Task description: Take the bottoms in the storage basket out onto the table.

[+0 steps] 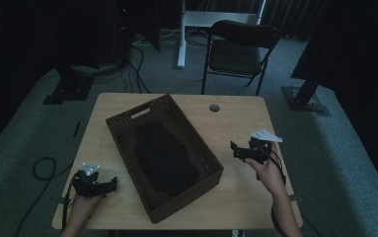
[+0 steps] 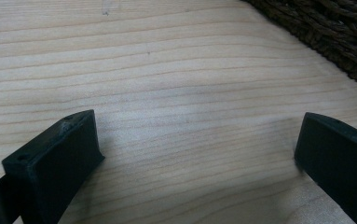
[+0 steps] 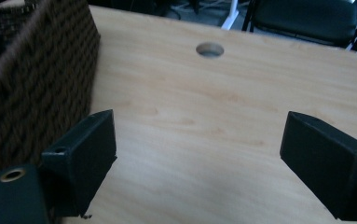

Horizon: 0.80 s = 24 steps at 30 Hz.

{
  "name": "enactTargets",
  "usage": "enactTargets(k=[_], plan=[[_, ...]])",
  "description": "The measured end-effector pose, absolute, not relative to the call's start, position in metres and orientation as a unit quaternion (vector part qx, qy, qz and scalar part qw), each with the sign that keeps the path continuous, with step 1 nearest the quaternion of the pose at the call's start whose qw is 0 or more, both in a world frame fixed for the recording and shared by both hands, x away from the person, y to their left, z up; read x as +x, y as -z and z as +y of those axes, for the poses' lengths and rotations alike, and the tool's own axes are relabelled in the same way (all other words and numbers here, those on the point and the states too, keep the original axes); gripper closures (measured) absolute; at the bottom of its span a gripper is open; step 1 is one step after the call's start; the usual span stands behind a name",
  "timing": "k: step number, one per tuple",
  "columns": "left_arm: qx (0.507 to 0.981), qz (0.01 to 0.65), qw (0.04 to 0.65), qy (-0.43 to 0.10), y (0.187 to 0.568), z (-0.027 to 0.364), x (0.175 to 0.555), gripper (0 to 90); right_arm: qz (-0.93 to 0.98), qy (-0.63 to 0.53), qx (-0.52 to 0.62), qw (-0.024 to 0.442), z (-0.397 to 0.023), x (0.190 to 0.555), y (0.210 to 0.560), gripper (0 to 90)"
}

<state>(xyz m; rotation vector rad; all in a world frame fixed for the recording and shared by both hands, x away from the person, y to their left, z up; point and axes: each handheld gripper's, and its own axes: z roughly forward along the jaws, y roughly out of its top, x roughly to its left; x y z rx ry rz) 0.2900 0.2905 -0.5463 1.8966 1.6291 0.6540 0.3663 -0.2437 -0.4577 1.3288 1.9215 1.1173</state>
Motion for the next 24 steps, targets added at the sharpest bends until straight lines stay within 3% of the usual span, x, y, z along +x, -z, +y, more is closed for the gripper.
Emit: enactTargets(k=[24], plan=[[0.706,0.606,0.275,-0.244,0.546,0.290,0.290,0.1,0.721,-0.455,0.448,0.268,-0.192,0.376,0.419,10.3]])
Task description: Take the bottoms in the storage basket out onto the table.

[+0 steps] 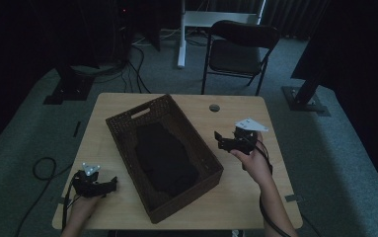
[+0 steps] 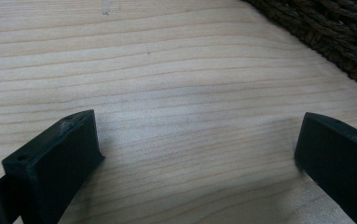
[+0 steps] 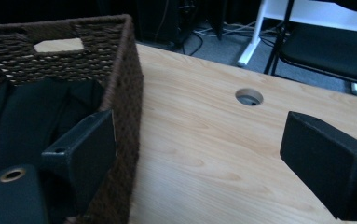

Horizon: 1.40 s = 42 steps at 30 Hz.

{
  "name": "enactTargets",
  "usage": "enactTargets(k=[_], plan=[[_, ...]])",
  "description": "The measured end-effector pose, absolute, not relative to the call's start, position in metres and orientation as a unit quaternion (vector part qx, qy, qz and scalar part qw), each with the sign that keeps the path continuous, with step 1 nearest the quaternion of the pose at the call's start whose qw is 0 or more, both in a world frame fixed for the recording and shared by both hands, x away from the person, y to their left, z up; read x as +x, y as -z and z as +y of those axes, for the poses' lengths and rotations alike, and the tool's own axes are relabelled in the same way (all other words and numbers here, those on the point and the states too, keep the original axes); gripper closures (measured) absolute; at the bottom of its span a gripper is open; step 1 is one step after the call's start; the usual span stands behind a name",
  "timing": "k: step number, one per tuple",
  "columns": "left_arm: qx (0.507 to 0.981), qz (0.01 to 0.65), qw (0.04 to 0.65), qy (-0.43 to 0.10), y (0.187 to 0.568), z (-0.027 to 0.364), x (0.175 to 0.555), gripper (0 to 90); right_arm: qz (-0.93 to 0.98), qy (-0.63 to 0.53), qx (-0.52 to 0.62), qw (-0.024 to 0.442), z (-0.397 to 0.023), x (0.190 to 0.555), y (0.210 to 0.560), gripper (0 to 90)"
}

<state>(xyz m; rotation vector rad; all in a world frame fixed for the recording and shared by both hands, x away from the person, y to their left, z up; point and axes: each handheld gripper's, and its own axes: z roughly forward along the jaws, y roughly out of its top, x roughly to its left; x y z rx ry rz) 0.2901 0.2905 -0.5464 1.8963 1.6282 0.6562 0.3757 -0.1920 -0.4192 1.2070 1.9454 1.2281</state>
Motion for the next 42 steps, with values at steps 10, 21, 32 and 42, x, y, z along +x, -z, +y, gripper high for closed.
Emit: enactTargets(k=[10,21,32,42], plan=[[0.706,0.606,0.275,-0.244,0.546,0.291,0.290,0.1,0.725,-0.481,0.415,0.265,-0.165,0.373,0.405,10.3],[0.705,0.606,0.275,-0.244,0.546,0.290,0.290,0.1,0.739,-0.509,0.372,0.239,-0.117,0.370,0.400,10.3],[0.706,0.606,0.275,-0.244,0.546,0.291,0.290,0.1,0.751,-0.532,0.325,0.218,-0.069,0.368,0.410,15.3],[0.706,0.605,0.276,-0.244,0.546,0.291,0.290,0.0,0.778,-0.505,0.307,0.214,-0.049,0.373,0.429,24.4]])
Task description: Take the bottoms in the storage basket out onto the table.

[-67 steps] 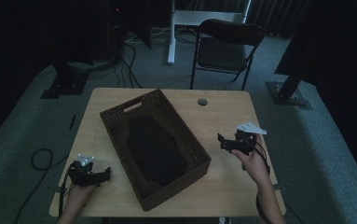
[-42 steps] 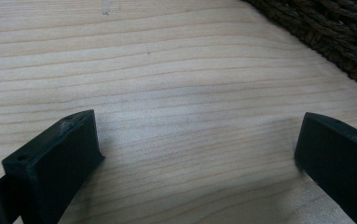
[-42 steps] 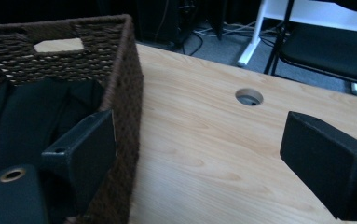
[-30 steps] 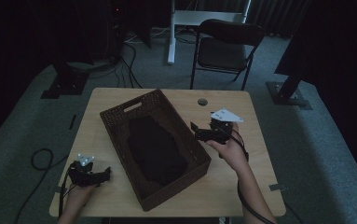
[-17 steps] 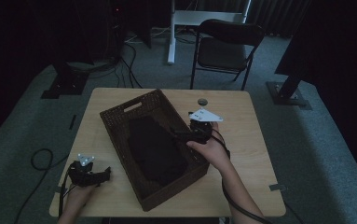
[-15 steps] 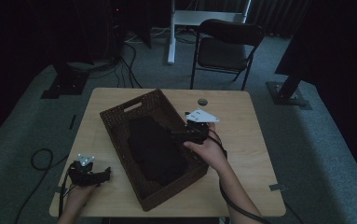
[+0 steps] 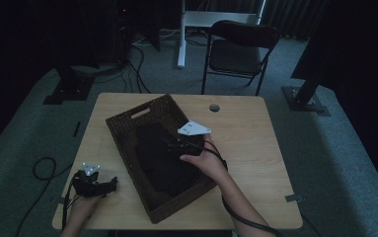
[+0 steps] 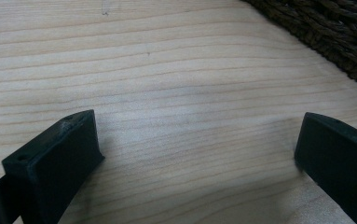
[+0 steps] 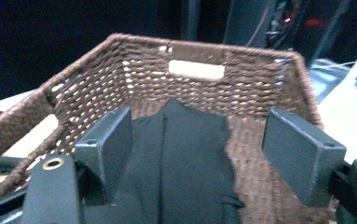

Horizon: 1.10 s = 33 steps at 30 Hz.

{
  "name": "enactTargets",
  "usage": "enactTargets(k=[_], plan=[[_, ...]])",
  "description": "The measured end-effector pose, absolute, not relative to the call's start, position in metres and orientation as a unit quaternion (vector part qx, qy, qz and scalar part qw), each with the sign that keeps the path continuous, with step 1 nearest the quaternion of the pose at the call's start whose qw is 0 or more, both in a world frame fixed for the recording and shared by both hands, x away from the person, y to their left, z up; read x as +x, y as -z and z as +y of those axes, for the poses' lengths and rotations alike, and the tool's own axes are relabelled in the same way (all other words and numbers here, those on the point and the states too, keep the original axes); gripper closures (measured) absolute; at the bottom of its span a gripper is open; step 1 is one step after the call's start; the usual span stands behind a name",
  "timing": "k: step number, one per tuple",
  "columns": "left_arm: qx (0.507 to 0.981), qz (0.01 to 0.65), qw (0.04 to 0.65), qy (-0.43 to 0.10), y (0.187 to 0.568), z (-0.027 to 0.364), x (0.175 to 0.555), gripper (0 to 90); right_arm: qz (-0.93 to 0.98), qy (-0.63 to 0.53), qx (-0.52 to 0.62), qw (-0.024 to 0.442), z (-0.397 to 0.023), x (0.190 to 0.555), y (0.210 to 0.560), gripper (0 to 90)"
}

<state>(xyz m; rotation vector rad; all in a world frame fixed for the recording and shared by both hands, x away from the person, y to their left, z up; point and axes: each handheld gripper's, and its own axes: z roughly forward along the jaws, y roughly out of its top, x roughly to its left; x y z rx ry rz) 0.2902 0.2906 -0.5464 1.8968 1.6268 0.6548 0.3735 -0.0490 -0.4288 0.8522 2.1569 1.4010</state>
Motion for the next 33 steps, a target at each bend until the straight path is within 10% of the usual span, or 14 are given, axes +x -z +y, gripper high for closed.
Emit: enactTargets(k=[33], plan=[[0.706,0.605,0.275,-0.243,0.546,0.291,0.290,0.1,0.844,-0.362,0.370,0.143,-0.020,0.400,0.482,11.1]])
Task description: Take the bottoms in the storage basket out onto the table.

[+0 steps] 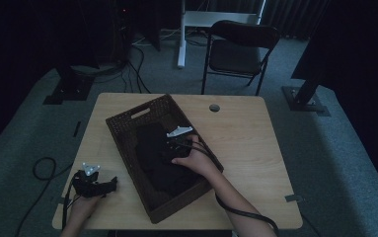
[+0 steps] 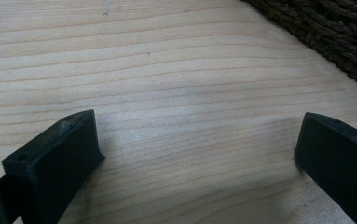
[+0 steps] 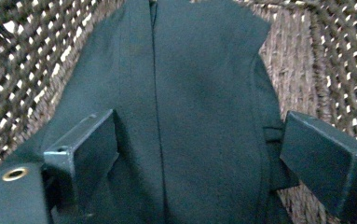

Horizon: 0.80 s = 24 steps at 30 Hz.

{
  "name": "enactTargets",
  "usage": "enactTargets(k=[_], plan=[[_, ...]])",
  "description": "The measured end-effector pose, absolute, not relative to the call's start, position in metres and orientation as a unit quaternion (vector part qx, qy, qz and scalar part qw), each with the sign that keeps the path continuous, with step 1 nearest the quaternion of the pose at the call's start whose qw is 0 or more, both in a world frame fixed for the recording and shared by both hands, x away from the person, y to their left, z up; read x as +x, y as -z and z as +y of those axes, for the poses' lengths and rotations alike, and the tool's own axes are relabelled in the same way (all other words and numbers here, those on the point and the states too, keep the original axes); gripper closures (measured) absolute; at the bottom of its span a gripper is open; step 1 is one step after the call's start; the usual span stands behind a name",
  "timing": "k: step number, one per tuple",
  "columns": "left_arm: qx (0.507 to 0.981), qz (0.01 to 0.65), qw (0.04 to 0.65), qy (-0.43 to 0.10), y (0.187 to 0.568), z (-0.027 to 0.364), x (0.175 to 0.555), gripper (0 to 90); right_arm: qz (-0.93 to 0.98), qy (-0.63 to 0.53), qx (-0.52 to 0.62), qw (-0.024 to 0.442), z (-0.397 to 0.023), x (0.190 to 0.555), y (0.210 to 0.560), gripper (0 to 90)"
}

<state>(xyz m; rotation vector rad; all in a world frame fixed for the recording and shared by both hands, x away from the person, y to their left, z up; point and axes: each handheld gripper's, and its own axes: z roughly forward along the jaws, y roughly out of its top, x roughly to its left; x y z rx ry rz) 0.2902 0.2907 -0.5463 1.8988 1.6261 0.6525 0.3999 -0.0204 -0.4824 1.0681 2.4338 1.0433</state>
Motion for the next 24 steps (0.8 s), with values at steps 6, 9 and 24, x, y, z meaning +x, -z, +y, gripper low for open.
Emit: enactTargets(k=[6,9,24], plan=[[0.706,0.605,0.275,-0.243,0.546,0.291,0.290,0.1,0.861,-0.346,0.354,0.118,-0.017,0.405,0.493,11.3],[0.707,0.605,0.275,-0.243,0.546,0.291,0.290,0.1,0.866,-0.343,0.343,0.118,-0.015,0.406,0.498,11.3],[0.706,0.605,0.275,-0.243,0.546,0.291,0.290,0.0,0.860,-0.362,0.357,0.042,-0.016,0.407,0.517,22.0]])
